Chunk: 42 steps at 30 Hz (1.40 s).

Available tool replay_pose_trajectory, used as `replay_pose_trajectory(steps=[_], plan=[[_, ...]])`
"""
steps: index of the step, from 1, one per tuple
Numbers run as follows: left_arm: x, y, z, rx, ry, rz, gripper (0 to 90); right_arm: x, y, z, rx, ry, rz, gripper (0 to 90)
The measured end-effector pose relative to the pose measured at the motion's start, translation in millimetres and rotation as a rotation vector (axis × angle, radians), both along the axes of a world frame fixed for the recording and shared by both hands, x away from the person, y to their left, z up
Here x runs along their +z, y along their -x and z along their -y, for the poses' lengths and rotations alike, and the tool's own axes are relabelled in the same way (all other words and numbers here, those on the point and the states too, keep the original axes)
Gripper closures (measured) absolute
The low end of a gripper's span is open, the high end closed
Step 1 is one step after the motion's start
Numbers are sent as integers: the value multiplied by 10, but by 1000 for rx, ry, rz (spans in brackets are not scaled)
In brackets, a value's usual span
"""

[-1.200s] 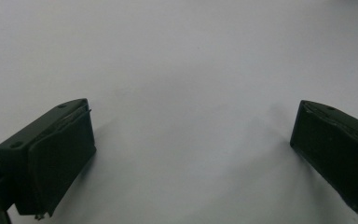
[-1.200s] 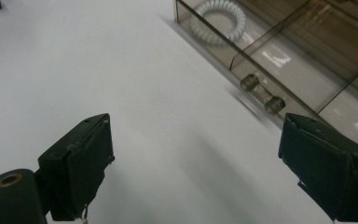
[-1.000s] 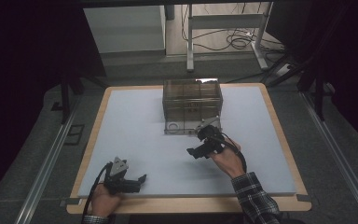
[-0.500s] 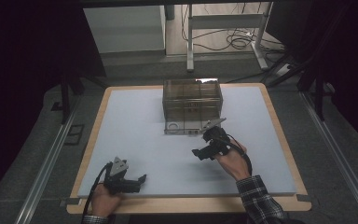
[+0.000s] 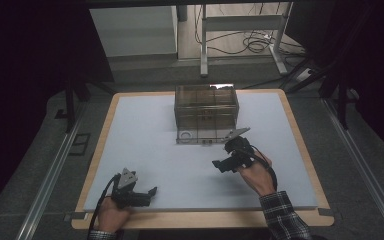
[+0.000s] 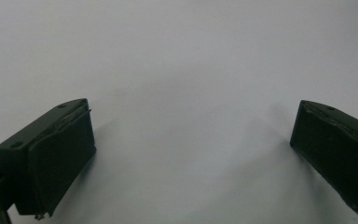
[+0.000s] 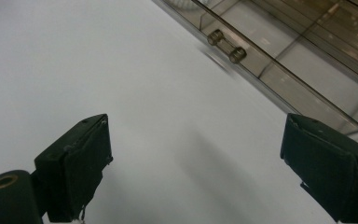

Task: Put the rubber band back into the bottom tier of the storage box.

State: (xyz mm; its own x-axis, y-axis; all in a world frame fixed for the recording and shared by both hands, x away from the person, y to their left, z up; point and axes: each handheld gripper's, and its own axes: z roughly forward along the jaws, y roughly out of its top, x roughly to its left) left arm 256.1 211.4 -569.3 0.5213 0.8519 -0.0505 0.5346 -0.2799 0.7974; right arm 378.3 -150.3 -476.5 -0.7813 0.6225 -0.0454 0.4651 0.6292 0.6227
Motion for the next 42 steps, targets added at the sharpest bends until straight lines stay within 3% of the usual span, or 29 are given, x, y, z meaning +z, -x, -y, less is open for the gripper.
replay_pose_trajectory(steps=[32,42], plan=[[0,0,0,0,0,0,0,-6,117,493,-90,25,10,82],[0,0,0,0,0,0,0,17,167,688,-133,-2,7,81]])
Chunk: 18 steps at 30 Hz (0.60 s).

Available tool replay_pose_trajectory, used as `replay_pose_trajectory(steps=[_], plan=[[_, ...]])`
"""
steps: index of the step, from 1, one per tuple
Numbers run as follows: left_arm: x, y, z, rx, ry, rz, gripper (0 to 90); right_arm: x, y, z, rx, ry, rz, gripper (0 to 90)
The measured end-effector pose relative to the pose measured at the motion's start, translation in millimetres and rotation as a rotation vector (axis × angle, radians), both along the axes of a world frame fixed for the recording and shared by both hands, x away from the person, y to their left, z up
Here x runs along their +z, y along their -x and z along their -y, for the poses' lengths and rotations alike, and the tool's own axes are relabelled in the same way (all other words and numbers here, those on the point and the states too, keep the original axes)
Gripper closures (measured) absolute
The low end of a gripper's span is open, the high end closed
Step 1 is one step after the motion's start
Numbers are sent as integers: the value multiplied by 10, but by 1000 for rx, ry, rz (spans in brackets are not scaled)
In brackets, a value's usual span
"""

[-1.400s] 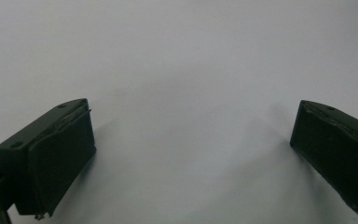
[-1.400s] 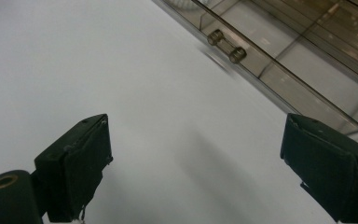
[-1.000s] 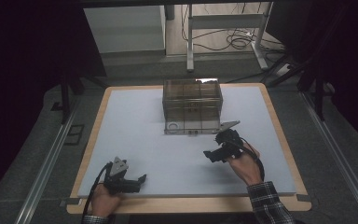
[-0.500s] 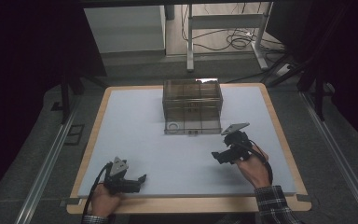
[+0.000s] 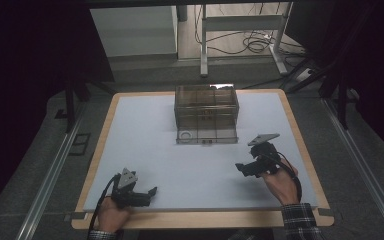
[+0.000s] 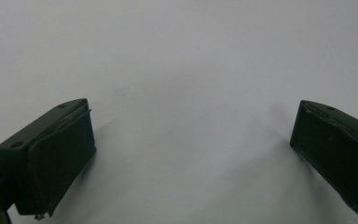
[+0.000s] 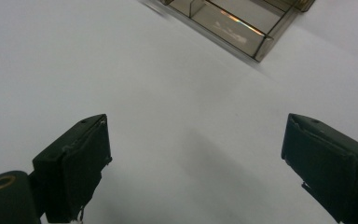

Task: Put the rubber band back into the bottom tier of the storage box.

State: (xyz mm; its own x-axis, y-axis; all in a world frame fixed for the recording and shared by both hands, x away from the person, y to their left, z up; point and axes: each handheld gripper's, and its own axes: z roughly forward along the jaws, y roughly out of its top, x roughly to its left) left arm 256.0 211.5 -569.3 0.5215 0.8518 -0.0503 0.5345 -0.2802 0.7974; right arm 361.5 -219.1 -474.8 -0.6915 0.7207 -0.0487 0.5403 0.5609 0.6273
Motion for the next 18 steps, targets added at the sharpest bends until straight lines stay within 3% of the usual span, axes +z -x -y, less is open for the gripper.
replay_pose_trajectory(steps=[18], plan=[[2,0,-4,-4,-4,-1,0,-47,80,260,-38,-1,-3,79]])
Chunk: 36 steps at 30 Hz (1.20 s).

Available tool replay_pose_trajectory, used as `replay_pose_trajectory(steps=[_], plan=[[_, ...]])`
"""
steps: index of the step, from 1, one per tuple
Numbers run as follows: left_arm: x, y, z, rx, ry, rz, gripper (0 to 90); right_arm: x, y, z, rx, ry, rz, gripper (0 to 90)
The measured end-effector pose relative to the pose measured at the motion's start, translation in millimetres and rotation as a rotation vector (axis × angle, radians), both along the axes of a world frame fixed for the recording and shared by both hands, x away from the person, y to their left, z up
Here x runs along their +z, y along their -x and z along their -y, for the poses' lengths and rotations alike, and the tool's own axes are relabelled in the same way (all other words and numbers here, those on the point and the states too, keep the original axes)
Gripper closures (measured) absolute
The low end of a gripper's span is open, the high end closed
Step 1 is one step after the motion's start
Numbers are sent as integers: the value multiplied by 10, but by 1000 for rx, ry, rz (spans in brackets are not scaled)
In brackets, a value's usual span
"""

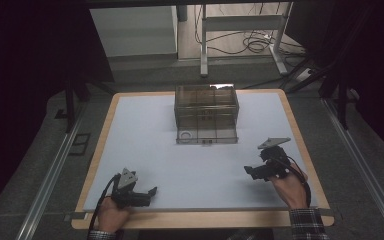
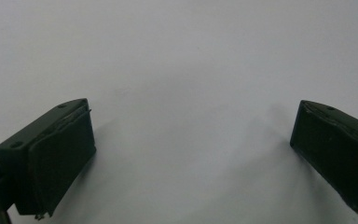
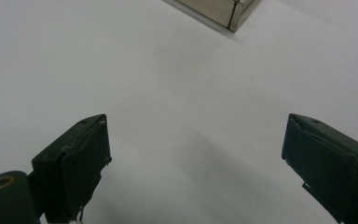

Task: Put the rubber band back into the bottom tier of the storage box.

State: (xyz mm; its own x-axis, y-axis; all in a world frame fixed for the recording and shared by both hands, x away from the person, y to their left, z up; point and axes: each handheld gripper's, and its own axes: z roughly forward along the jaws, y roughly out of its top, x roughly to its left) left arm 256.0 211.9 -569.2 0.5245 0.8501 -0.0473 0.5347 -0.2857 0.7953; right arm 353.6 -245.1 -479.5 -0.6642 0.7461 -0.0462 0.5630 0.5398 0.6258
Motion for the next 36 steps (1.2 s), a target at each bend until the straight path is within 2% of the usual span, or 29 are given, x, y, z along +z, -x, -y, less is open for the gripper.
replay_pose_trajectory(steps=[12,36], plan=[[0,0,1,1,0,0,0,-3,47,107,-15,6,6,78],[0,0,0,1,0,0,0,-63,207,453,-74,-9,1,75]])
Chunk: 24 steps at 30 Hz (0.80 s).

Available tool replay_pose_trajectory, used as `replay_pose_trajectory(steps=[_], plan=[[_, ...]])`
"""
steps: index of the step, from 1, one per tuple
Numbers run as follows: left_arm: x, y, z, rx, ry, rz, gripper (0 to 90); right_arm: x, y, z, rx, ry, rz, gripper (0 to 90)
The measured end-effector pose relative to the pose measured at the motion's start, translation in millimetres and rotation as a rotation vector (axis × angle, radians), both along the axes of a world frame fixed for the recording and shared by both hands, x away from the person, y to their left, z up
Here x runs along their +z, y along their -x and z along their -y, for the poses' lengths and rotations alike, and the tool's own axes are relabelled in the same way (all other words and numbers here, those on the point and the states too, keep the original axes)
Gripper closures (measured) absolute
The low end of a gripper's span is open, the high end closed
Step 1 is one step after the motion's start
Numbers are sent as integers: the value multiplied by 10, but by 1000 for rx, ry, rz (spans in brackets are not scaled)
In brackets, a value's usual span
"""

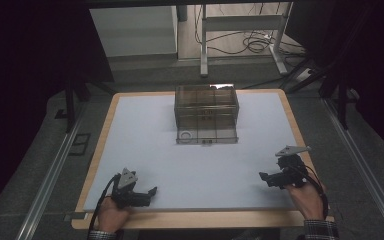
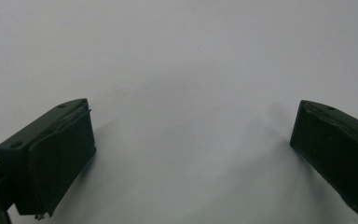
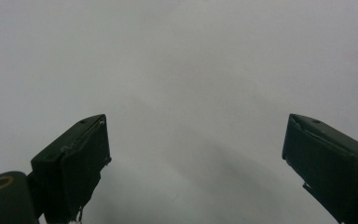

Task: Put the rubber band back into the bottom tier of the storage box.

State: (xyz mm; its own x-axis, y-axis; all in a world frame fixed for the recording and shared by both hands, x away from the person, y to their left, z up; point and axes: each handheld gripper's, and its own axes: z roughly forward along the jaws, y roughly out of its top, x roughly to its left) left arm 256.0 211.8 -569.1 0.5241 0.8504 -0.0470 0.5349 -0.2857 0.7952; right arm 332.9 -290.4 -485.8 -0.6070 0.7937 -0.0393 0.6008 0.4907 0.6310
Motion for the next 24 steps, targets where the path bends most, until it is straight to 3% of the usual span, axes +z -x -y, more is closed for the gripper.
replay_pose_trajectory(steps=[17,24], plan=[[0,0,0,0,0,0,0,-122,90,163,-19,13,-21,53],[-1,-1,1,1,2,1,0,-214,133,239,-32,39,-45,50]])
